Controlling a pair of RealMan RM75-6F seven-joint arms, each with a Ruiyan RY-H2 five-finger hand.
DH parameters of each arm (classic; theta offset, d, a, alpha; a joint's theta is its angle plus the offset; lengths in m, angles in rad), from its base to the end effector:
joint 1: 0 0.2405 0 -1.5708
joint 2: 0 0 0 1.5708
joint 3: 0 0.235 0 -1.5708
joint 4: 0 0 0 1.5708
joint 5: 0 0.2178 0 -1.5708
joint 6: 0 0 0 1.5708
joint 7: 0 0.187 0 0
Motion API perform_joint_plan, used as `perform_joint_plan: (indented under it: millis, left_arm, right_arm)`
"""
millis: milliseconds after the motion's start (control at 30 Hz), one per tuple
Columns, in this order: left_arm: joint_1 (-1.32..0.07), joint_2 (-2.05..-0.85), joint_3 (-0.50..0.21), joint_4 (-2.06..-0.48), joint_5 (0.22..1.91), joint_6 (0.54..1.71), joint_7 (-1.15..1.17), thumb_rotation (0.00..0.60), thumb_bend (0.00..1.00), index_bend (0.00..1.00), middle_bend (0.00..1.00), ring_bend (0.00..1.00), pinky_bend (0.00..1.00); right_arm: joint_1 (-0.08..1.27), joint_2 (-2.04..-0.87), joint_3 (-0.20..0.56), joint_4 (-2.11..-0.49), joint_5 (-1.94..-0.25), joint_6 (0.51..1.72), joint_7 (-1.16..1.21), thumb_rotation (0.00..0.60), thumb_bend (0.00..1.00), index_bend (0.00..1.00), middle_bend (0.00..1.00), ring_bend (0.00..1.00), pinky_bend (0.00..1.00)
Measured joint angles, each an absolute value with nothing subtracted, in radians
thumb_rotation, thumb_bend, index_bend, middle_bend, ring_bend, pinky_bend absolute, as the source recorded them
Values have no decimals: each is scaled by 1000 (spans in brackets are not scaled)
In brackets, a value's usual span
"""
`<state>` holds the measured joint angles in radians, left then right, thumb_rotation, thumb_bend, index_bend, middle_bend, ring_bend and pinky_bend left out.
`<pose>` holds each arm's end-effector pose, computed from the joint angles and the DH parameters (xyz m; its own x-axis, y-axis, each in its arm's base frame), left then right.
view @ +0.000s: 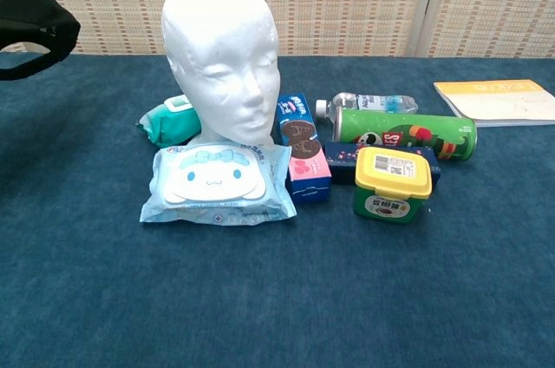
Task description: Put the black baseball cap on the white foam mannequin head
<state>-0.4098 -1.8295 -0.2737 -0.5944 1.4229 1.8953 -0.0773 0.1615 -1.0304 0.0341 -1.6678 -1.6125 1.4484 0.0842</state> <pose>-0.2591 0.3163 0.1266 0.3905 -0.6748 0.6263 0.8444 -0.0086 -0.5357 -0.2595 -0.2383 0.1463 0.3650 -0.0334 0.9304 -0.9167 -0.1872 0.3529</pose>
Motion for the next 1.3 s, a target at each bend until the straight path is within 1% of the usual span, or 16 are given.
perform_joint_plan:
  millis: [167, 567, 800, 900, 1100, 1300]
  left_arm:
    - [-424, -1775, -282, -711, 1444, 1924, -18, 600, 522, 672, 547, 376, 469]
    - [-453, -1624, -291, -1060, 1538, 1976, 179, 600, 522, 674, 550, 377, 474]
    - [-461, -1557, -285, -1265, 1636, 1998, 300, 600, 522, 676, 552, 377, 478]
    - [-469, -1543, -279, -1329, 1690, 2000, 357, 600, 522, 676, 552, 377, 478]
    - [-501, -1547, -276, -1392, 1756, 1956, 452, 600, 522, 676, 552, 378, 478]
    - [-543, -1586, -286, -1389, 1770, 1885, 497, 600, 521, 677, 553, 378, 478]
  right_arm:
    - [160, -1028, 34, -1668, -1614, 1452, 90, 600, 0, 290, 389, 293, 617]
    - [158, -1023, 36, -1665, -1616, 1459, 104, 600, 0, 290, 389, 293, 617]
    - [156, -1022, 35, -1665, -1618, 1462, 104, 600, 0, 290, 389, 293, 617]
    - [156, -1022, 35, -1665, -1619, 1462, 105, 600, 0, 290, 389, 293, 617]
    - [153, -1017, 36, -1665, -1621, 1470, 117, 600, 0, 290, 389, 293, 617]
    - [149, -1010, 36, -1662, -1625, 1482, 139, 600, 0, 290, 389, 293, 617]
